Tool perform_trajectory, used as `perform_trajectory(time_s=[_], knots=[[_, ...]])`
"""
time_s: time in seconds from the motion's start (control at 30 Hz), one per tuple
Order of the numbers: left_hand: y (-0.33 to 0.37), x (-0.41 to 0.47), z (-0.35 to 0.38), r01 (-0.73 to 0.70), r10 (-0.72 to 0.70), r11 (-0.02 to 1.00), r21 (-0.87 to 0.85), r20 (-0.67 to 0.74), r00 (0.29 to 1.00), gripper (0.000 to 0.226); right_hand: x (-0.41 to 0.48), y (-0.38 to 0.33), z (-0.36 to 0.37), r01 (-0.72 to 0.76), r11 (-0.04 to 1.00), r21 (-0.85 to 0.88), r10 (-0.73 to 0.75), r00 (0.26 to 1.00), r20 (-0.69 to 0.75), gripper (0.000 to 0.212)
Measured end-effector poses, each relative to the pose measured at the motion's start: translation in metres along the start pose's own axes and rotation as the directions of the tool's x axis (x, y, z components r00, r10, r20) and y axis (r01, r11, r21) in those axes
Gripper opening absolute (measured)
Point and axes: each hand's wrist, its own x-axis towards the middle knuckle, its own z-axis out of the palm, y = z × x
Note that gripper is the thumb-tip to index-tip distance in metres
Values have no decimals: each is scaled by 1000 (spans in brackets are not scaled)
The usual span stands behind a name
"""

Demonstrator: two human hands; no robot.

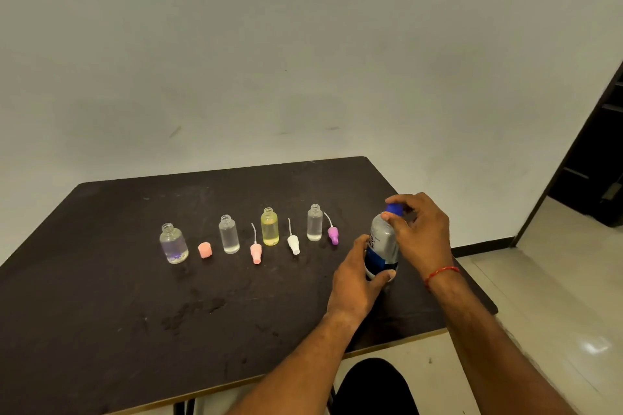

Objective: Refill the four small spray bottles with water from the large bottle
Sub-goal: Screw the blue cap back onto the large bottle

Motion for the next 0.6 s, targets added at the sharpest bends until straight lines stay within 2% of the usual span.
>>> perform_trajectory(time_s=[0.13, 0.3, 0.47, 0.6], knots=[[1, 0, 0, -5, 5, 1000, -2, 7, 1000, 72, 3, -5, 6, -83, 995, -51, 82, 996, -20, 34], [2, 1, 0, -2, 2, 1000, 1, 13, 1000, 69, 1, -1, 0, -57, 997, 49, 53, 996, 69, 40], [2, 0, 0, -4, 4, 1000, -8, 7, 1000, 69, 3, 1, -2, -65, 998, -7, 65, 998, 15, 26], [4, 0, -1, 2, -2, 1000, -3, 12, 1000, 70, 5, -3, 3, -91, 995, -27, 90, 995, -32, 29]])
